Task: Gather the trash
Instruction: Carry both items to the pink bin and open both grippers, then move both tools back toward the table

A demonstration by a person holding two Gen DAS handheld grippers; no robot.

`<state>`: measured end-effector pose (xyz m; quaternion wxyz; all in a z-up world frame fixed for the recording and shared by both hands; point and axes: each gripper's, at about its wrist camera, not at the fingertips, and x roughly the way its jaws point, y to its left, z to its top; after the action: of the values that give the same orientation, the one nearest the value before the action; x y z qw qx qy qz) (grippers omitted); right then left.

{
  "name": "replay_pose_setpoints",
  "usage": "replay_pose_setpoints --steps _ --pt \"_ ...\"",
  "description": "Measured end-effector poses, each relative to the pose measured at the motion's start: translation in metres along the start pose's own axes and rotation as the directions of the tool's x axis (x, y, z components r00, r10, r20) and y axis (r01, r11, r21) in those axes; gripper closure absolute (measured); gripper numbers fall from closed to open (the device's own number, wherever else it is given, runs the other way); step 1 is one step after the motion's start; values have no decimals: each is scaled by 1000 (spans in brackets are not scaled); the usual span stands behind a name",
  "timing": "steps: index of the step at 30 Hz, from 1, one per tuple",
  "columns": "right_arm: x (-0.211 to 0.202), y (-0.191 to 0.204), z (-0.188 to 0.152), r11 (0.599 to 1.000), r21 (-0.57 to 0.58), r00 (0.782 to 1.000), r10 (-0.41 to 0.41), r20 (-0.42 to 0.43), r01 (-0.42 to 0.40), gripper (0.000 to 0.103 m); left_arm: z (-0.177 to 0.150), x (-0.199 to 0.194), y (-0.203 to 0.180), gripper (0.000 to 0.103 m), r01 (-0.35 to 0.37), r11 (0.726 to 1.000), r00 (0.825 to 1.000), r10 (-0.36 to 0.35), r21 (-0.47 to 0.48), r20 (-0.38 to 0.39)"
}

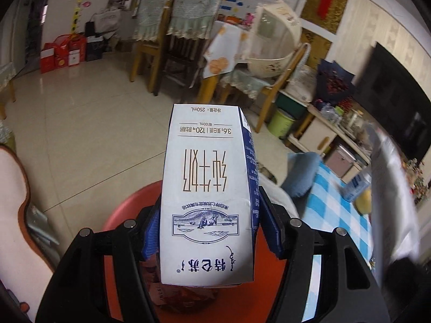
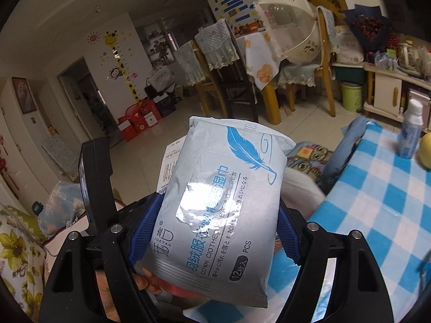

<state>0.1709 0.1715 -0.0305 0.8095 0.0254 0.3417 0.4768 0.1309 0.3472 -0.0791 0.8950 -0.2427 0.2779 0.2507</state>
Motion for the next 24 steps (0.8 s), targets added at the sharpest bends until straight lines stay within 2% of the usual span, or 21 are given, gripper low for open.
replay_pose_setpoints --steps 4,6,8,13,15,19,24 --pt "29 -8 -11 996 79 998 39 -47 -35 21 3 5 23 37 -105 993 994 104 -55 -21" --pt "34 -20 -12 987 145 996 77 -53 -68 17 4 6 32 28 -114 991 993 112 -74 -26" --pt "32 -31 -11 977 192 994 99 -40 -90 17 5 5 33 27 -124 990 992 123 -71 -18" --pt "12 -40 2 979 196 999 47 20 -51 14 7 5 23 21 -130 991 991 130 -22 12" --pt "3 -41 7 983 185 999 4 40 -11 13 5 3 16 19 -136 990 990 136 21 29" --pt "-14 -45 10 988 146 993 -70 93 56 13 0 1 -4 19 -94 991 994 88 95 67" --pt "-35 -58 6 982 126 972 -158 172 138 8 -8 -3 -35 13 50 977 990 -75 209 115"
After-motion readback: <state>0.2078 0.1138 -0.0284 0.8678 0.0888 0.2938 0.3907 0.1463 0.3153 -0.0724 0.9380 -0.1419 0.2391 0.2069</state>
